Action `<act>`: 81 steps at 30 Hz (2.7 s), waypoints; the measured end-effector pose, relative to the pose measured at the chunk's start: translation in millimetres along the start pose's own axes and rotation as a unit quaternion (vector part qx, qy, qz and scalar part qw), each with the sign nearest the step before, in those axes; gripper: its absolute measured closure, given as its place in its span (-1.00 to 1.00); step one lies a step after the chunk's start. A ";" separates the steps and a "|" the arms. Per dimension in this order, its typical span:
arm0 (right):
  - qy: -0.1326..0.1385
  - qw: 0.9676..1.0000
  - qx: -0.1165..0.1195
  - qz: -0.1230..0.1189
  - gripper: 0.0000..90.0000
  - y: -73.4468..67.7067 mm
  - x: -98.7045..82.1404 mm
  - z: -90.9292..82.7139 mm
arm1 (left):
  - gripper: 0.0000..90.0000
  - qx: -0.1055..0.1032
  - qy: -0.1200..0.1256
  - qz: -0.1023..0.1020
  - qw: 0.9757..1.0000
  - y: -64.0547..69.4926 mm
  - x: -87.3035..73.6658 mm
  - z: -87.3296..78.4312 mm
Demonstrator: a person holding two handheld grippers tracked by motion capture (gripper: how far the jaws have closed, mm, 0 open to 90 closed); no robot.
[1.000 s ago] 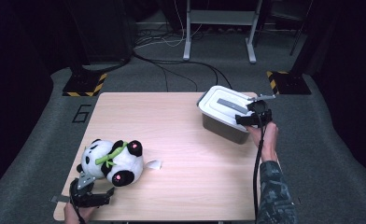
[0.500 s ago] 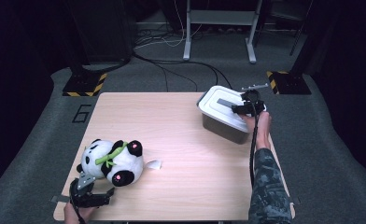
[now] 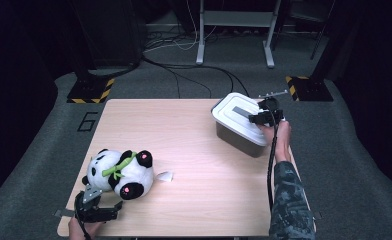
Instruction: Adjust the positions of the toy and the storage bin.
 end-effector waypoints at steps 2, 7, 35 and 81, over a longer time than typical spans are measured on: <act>0.001 1.000 0.003 -0.004 0.28 -2.6 -3.8 -3.2 | -1.00 0.000 0.000 0.000 1.000 0.1 0.0 0.0; 0.007 1.000 0.008 -0.012 0.35 -9.9 -12.4 -10.0 | -1.00 0.000 0.001 -0.004 1.000 0.6 0.1 0.1; 0.028 0.997 0.047 -0.058 0.48 -62.5 -47.6 -35.9 | -1.00 0.001 0.001 -0.005 1.000 0.6 0.1 0.1; 0.035 0.993 0.077 -0.080 0.48 -139.2 -71.0 -52.2 | -1.00 -0.001 0.002 -0.008 1.000 0.7 0.1 0.1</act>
Point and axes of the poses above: each handheld gripper's, and its own axes: z roughly forward along the jaws, x roughly out of its top, y roughly to its right, the point moved 9 cm from there along z, roughly forward along the jaws, and after that the axes turned 3 degrees about -y, right-handed, at the moved point
